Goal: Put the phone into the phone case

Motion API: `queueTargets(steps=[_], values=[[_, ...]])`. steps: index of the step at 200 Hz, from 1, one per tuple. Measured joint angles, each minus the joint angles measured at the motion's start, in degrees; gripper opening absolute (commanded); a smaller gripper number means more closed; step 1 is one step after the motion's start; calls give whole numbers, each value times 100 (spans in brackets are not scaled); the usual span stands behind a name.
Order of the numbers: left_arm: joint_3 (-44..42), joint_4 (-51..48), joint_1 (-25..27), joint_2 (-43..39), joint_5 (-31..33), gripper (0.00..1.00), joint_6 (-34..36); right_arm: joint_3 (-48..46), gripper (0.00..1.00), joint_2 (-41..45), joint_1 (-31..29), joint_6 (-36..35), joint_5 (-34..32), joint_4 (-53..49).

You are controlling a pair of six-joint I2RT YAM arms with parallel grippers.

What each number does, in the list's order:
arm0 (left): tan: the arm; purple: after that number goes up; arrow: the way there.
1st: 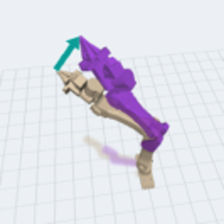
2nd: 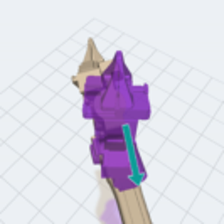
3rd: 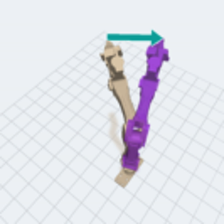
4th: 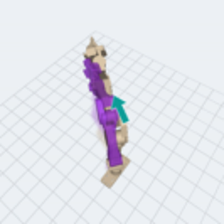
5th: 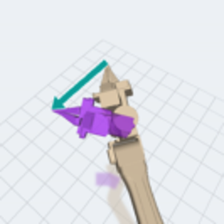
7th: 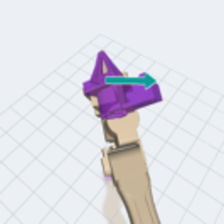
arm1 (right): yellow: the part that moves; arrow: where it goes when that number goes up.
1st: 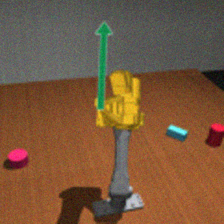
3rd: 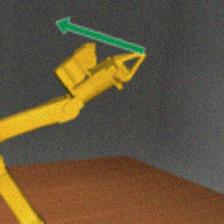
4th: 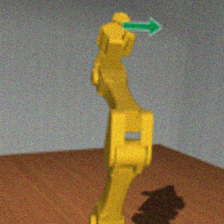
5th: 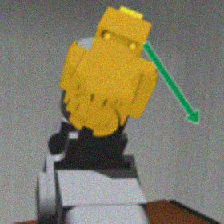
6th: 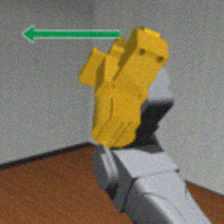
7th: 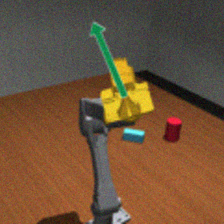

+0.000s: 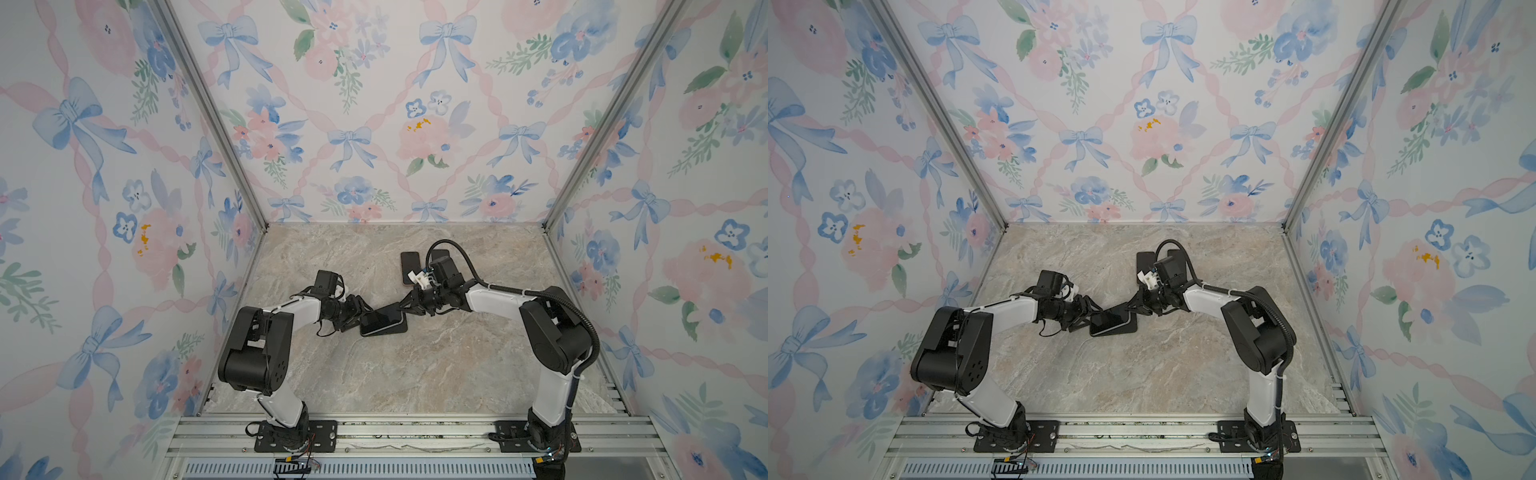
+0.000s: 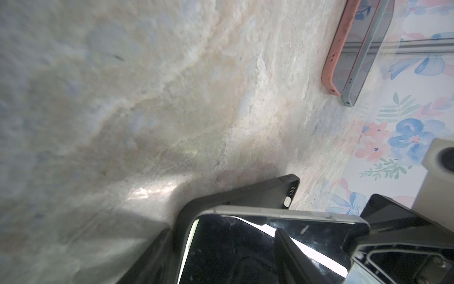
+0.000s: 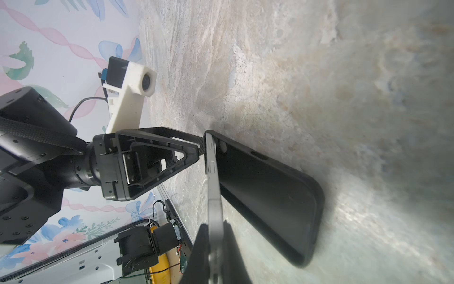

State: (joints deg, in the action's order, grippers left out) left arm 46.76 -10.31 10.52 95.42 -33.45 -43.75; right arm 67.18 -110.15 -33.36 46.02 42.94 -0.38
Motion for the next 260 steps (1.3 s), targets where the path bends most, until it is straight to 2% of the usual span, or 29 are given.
queueTargets(steps=[211,260], values=[[-46,-7,262,-184,603,67,-203,0,0,-389,70,-76,-13,260],[-55,-4,299,-208,686,67,-260,0,6,-424,70,-184,-105,195]])
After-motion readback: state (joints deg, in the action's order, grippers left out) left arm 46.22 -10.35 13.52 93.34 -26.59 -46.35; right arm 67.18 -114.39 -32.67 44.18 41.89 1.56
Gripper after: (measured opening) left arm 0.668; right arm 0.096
